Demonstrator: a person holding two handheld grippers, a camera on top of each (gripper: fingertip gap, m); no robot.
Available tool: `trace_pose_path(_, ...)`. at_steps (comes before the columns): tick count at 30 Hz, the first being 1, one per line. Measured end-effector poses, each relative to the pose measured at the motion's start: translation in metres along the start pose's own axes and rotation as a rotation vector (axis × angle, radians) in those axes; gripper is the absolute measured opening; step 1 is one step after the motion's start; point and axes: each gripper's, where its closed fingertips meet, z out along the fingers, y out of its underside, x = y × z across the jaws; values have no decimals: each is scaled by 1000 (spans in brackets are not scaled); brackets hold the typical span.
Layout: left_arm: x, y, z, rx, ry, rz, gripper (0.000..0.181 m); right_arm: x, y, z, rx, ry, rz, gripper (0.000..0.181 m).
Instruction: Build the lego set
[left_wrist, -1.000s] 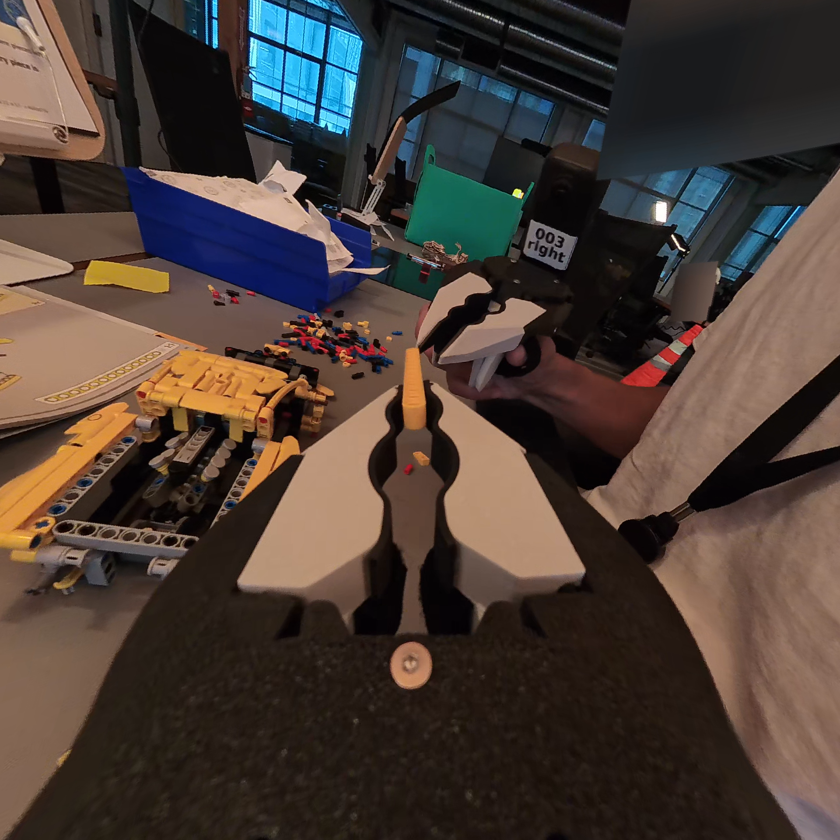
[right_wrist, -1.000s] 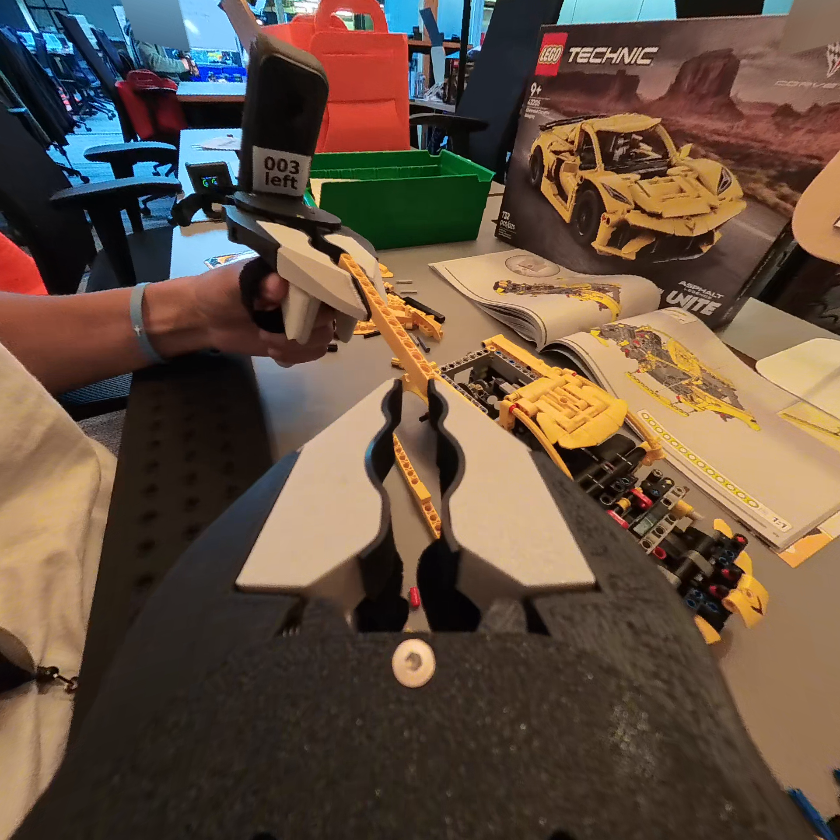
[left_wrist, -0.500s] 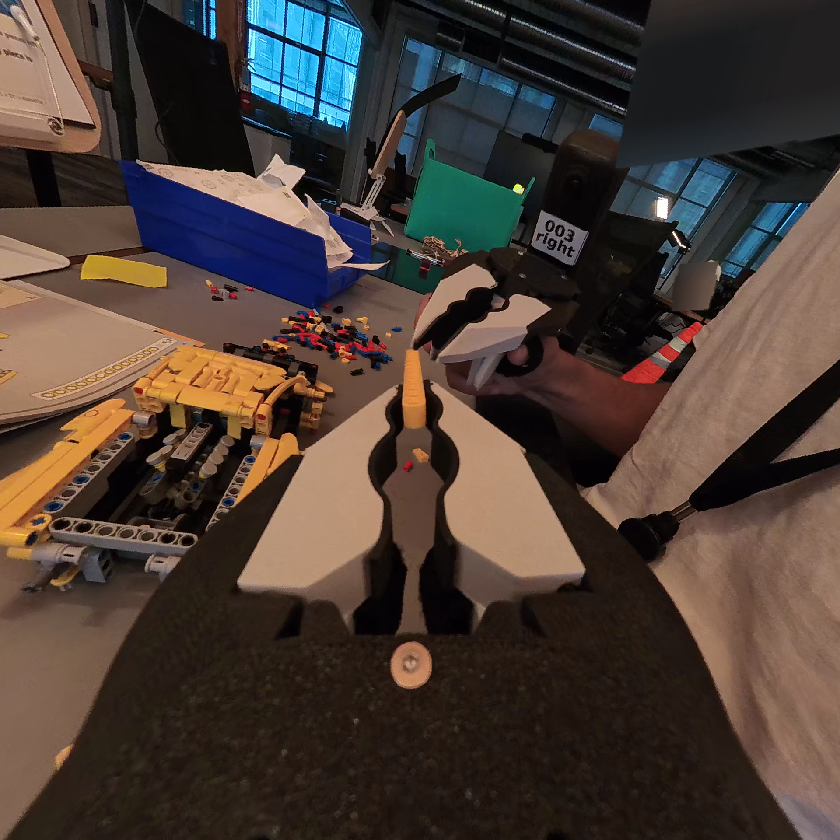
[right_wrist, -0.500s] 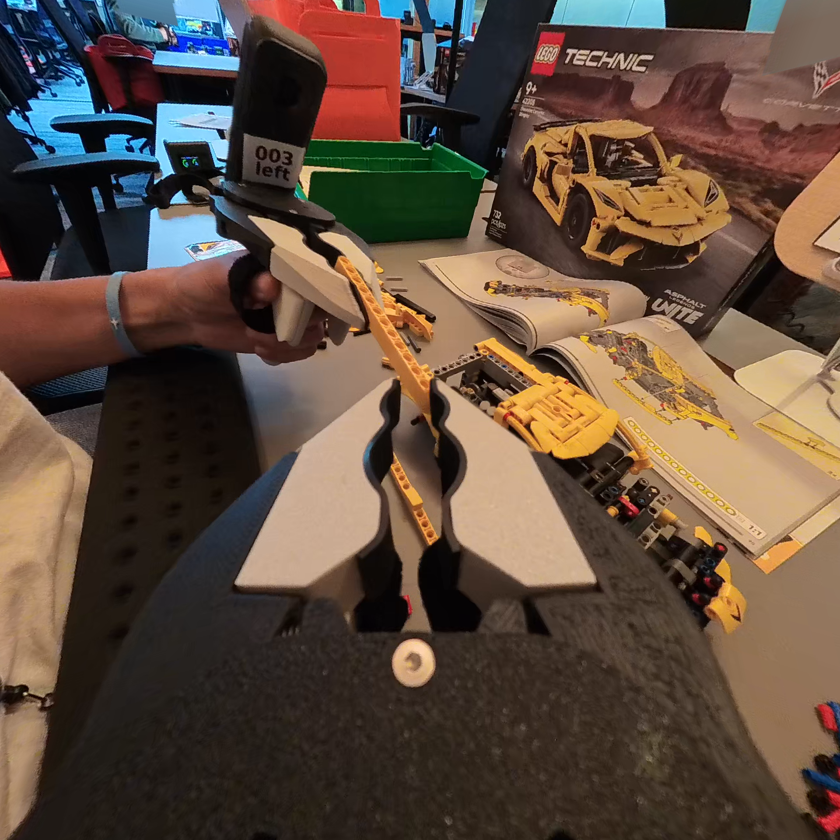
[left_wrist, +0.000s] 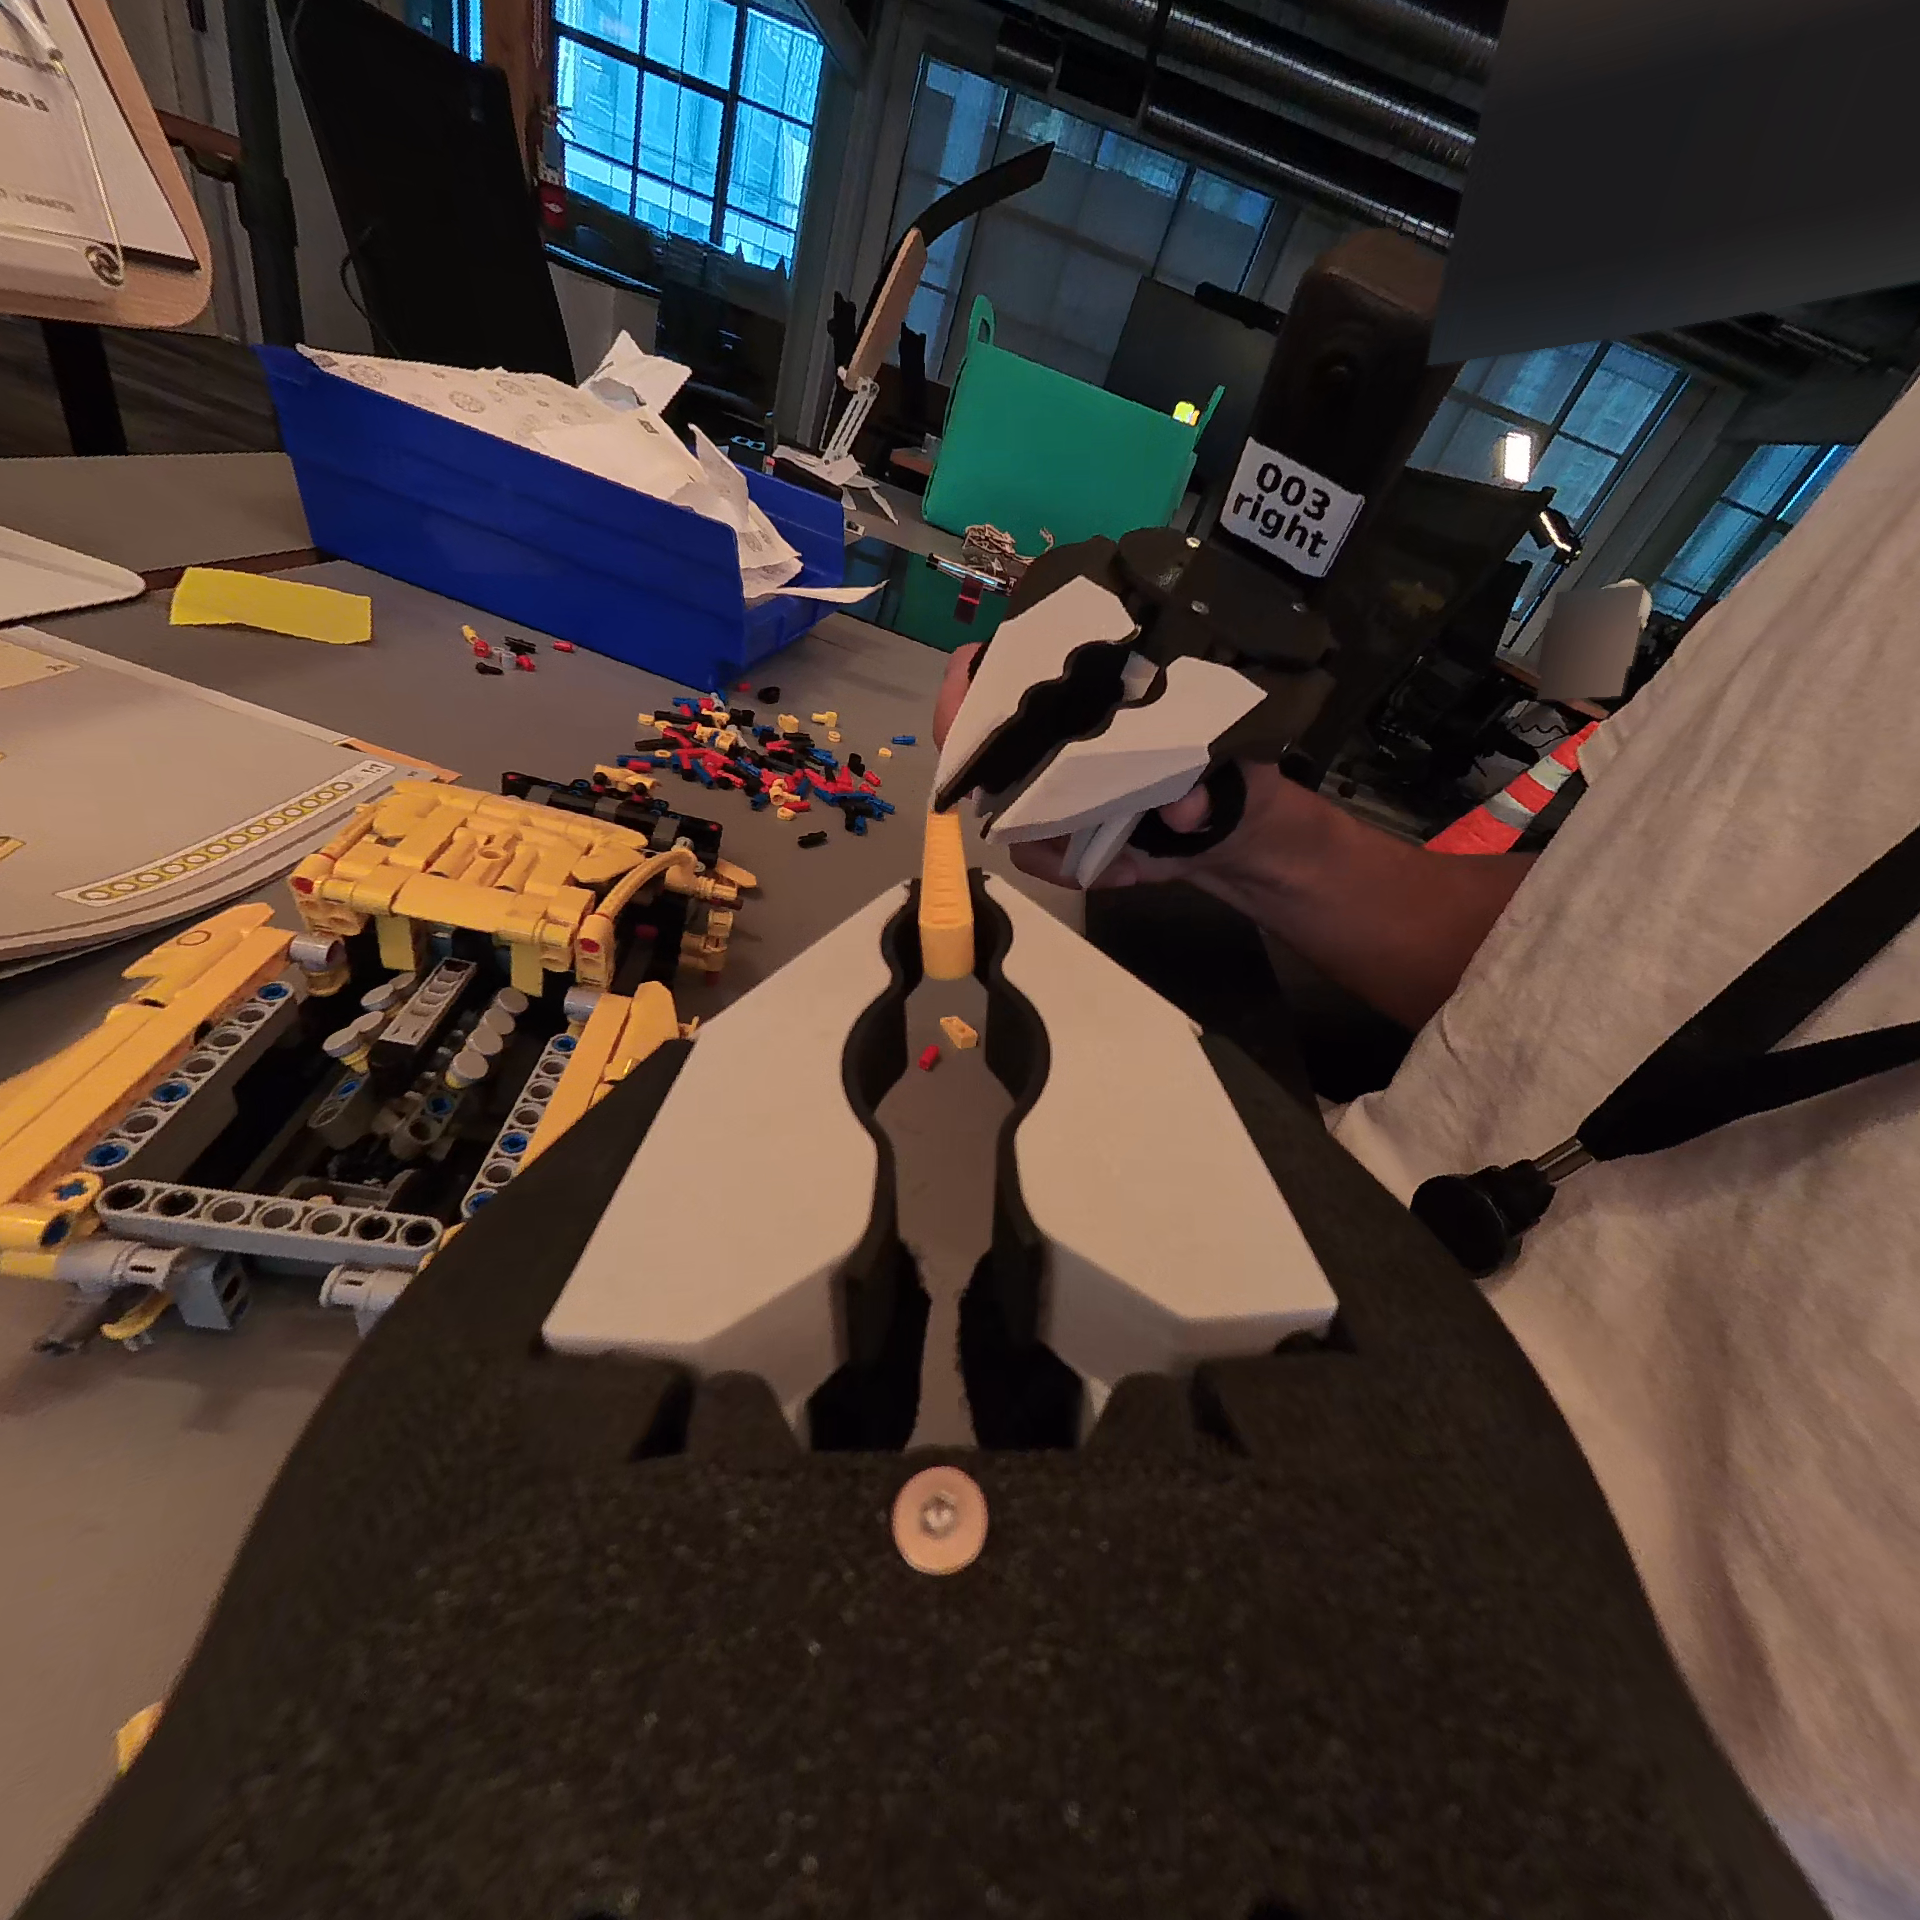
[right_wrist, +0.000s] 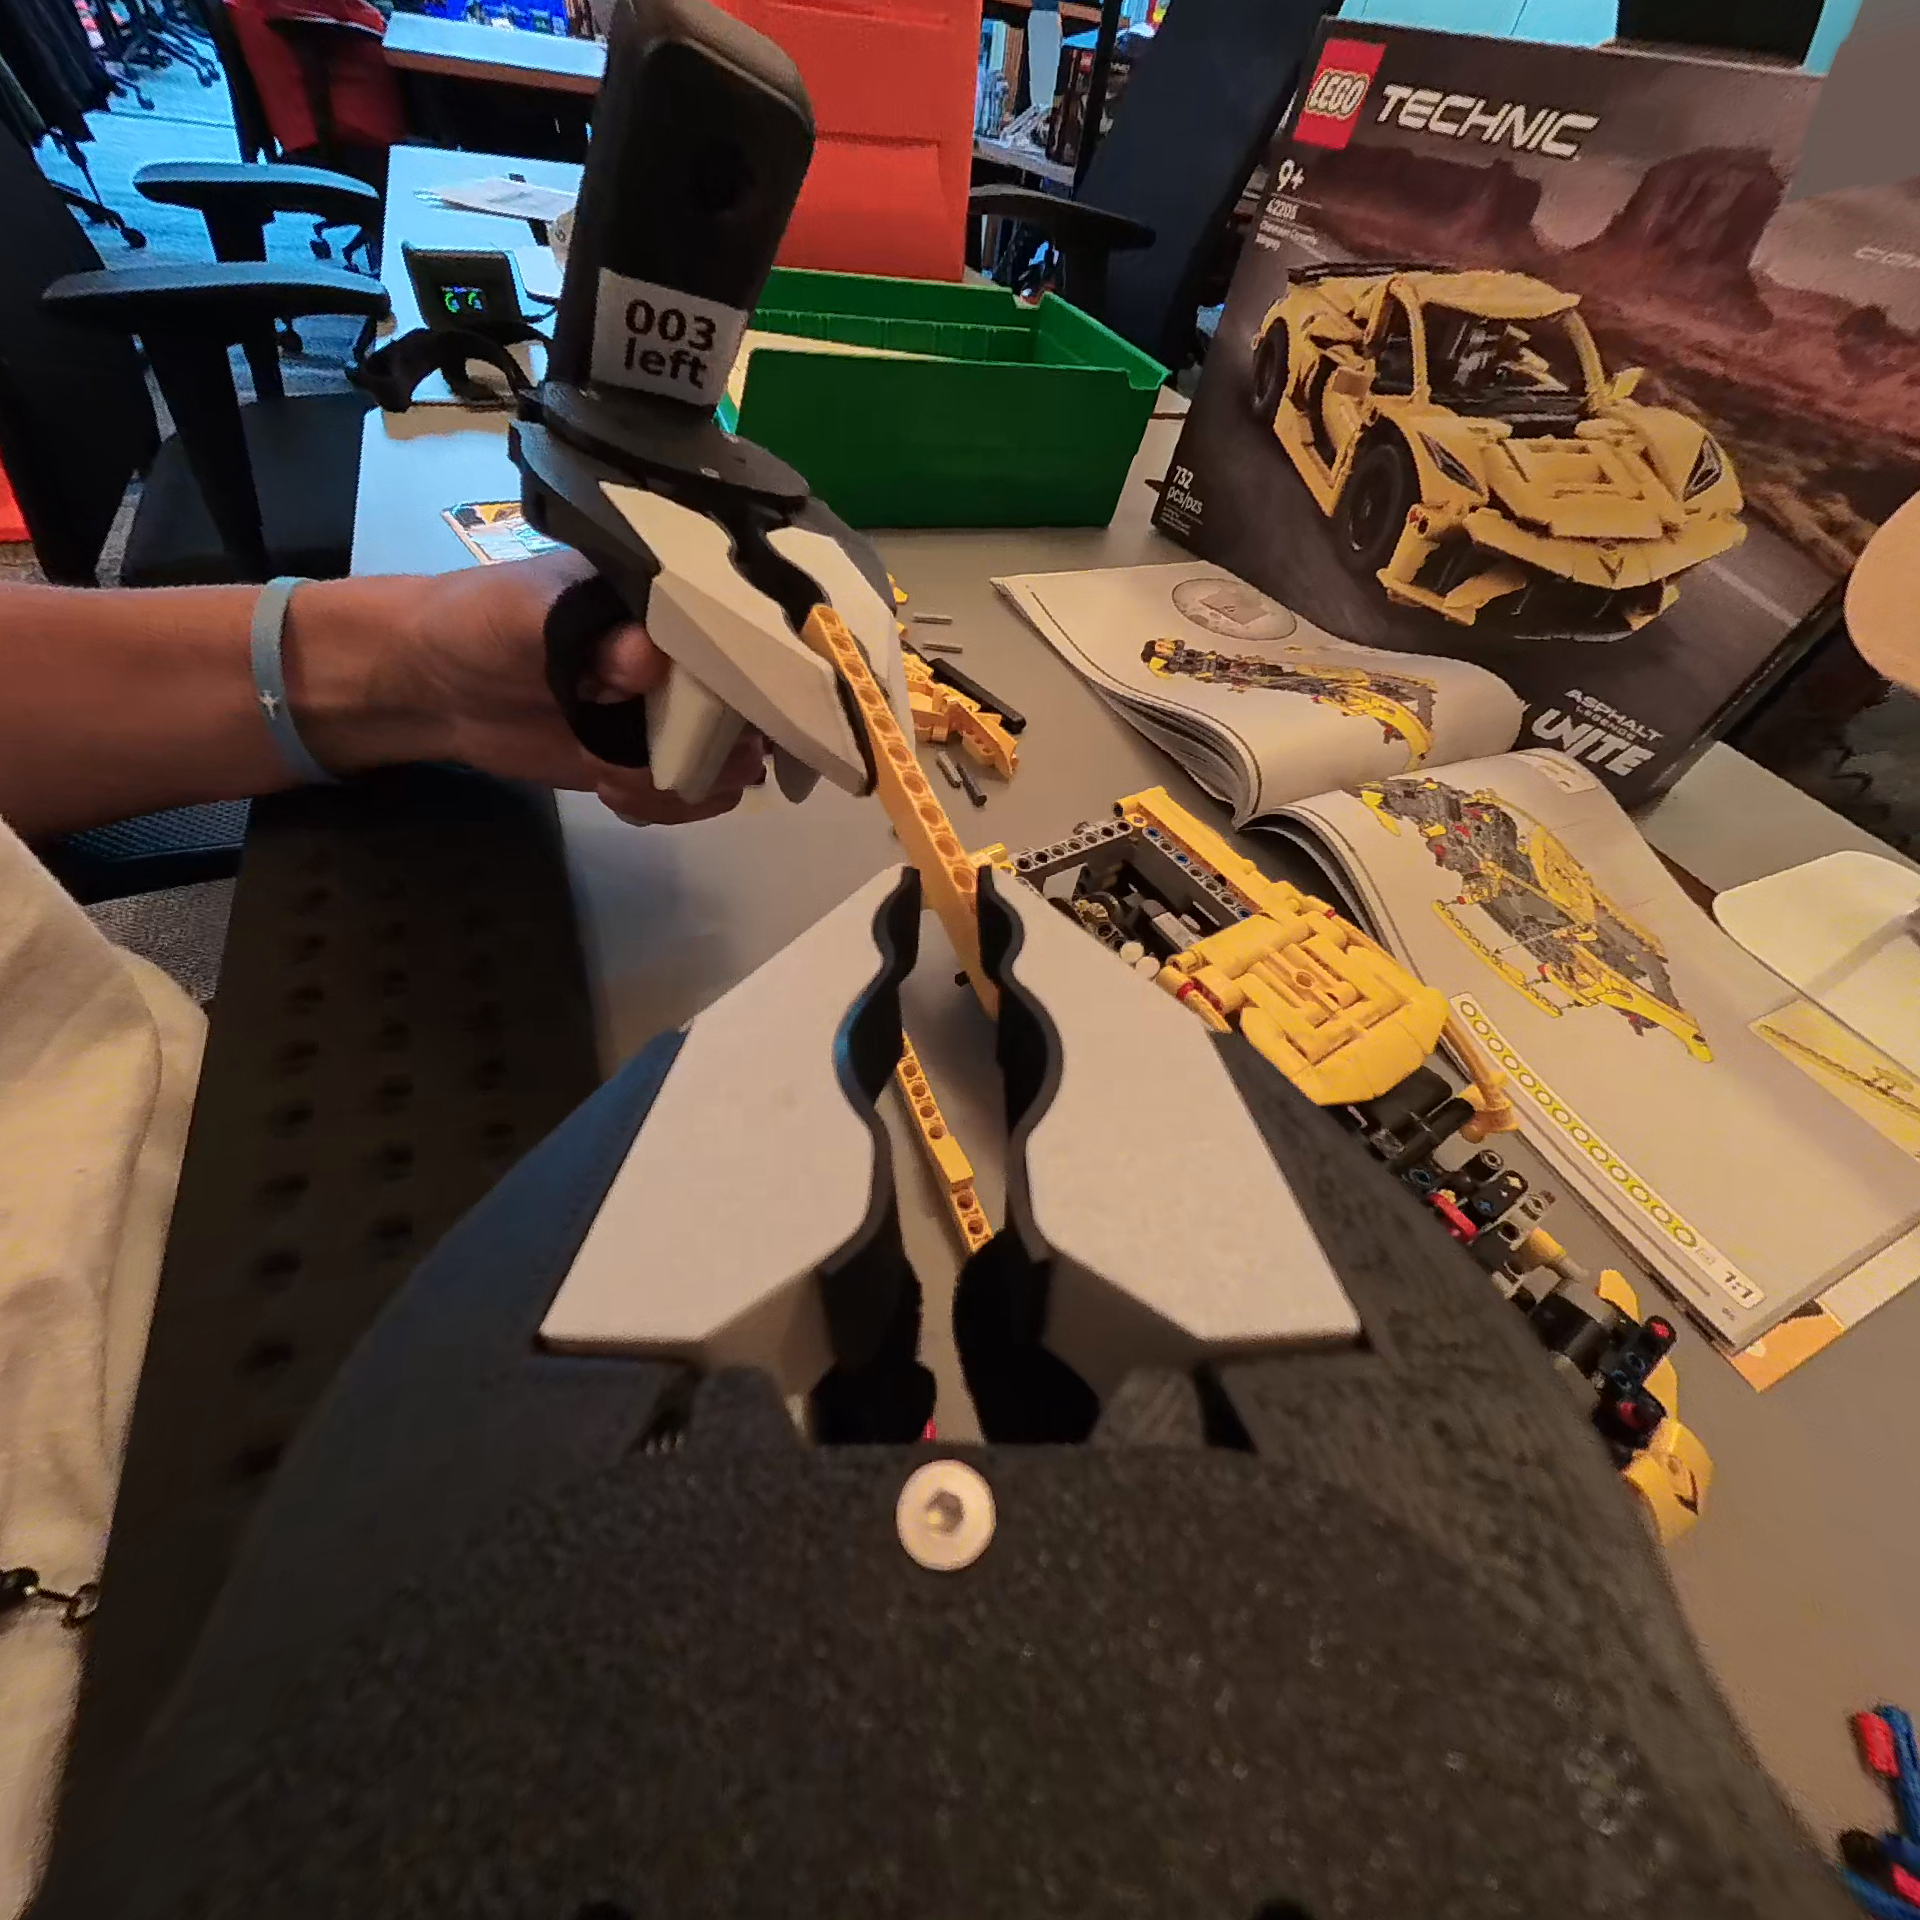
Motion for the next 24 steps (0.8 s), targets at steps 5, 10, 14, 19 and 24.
trace_pose_path(5,0,0,0,1,0,0,7,-3,-2,3,-3,-19,-1,9)
trace_pose_path(10,1,0,0,-3,1,1,7,-6,-6,4,16,-34,1,10)
trace_pose_path(14,1,3,2,-14,3,3,7,-10,-4,7,1,-42,-15,10)
trace_pose_path(19,2,2,1,-12,5,7,7,9,-14,-7,75,14,15,7)
trace_pose_path(24,9,-2,0,14,45,9,7,0,4,-11,30,-178,184,21)
